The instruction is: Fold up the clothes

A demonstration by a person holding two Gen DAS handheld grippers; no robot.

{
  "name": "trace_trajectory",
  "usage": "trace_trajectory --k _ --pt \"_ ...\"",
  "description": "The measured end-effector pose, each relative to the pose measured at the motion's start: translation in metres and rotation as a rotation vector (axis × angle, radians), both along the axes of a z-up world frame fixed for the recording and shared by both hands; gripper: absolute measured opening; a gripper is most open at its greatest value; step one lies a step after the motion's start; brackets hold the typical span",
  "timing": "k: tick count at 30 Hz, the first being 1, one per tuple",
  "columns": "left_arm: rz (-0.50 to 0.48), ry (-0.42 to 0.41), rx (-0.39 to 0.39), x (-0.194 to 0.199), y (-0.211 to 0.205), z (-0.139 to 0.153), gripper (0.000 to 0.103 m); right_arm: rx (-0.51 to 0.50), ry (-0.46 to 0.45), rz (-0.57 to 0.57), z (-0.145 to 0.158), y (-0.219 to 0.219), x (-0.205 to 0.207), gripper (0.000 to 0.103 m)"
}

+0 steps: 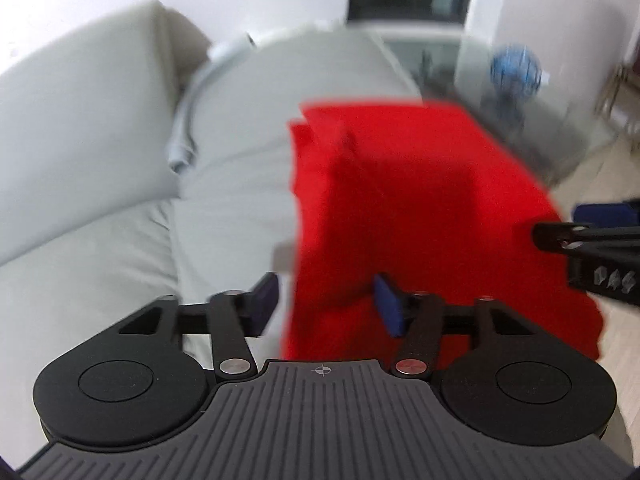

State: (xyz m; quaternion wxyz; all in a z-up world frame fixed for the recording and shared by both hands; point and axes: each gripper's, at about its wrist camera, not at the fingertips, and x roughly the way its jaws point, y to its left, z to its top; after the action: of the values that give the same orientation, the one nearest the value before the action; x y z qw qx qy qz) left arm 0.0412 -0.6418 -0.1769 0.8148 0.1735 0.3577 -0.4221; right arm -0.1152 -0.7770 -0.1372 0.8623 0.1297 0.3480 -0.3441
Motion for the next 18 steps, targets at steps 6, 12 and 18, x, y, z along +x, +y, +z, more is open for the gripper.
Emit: trace_trajectory --k 6,12,18 --pt "-0.010 -0.063 0.090 -0.020 0.047 0.028 0.071 0.038 -0.020 0.056 0.022 0.033 -0.020 0.084" --pt "0.075 -0.006 0.138 -0.057 0.059 0.077 0.071 -0.016 0.087 0.043 0.055 0.082 -0.026 0.096" --pt "0.074 -0.021 0.108 -0.090 0.077 0.106 0.071 -0.058 0.150 0.047 0.086 0.118 -0.053 0.098"
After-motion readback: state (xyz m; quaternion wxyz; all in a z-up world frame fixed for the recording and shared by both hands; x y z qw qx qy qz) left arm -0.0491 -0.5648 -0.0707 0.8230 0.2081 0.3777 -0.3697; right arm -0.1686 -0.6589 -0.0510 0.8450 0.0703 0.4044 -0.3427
